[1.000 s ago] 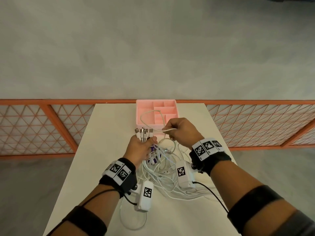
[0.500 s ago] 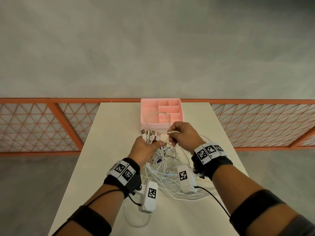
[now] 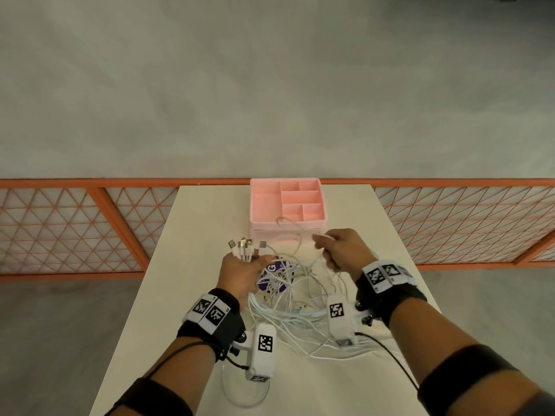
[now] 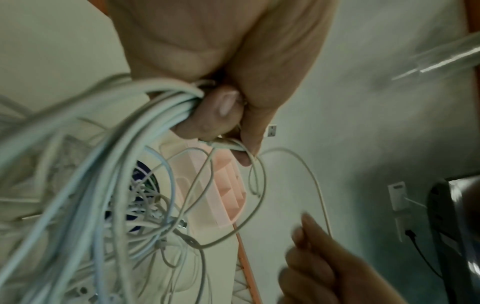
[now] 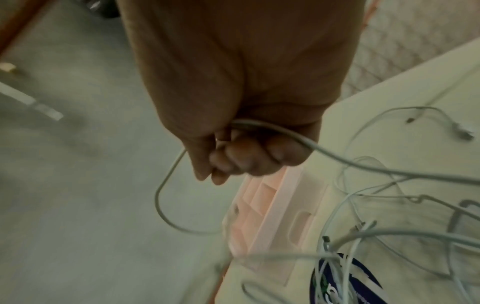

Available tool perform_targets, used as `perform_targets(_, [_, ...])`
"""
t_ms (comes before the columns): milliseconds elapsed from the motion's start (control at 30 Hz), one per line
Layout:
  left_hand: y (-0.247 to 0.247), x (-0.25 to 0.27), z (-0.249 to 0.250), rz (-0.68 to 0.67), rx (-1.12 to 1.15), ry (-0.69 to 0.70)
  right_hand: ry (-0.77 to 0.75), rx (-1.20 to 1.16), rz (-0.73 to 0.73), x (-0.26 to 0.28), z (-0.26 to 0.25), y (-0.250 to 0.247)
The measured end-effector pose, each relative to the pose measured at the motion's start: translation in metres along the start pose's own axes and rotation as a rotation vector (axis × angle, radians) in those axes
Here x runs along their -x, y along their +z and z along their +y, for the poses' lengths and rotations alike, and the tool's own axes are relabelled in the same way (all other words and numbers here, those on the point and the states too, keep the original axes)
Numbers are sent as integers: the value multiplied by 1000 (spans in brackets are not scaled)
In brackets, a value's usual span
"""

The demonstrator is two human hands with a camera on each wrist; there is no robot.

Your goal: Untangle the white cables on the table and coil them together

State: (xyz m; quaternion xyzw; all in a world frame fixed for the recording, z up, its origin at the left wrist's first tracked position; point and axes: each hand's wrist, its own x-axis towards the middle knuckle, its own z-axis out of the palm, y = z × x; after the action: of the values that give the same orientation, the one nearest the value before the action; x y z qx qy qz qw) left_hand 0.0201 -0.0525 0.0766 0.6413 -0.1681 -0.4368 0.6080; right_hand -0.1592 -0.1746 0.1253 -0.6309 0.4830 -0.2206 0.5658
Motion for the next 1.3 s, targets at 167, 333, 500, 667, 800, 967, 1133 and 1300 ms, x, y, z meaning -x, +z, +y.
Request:
perform_targets(167, [-35, -10, -5, 181, 164, -178, 218, -618, 244, -16, -2, -71])
perform_targets(333, [-44, -13, -8, 196, 248, -237, 179, -1004, 351, -11, -22, -127])
perform_targets(500, [-44, -13, -10, 157, 225, -240, 129, -679, 368, 4, -30, -136])
perform_targets(667, [-28, -7, -3, 115, 133, -174, 39, -288, 164, 6, -33, -118])
perform_targets(800, [-25, -7, 2, 87, 70, -153, -86, -544, 117, -1, -59, -109])
perform_targets(967, [-39, -6, 0, 139, 149, -210, -245, -625, 340, -6, -82, -127])
perform_targets(1133, [-44, -2, 20, 65, 474, -321, -36, -151, 273, -11, -62, -128])
perform_targets(1300, [-22, 15, 83, -224, 752, -284, 211, 180, 94, -17, -27, -104])
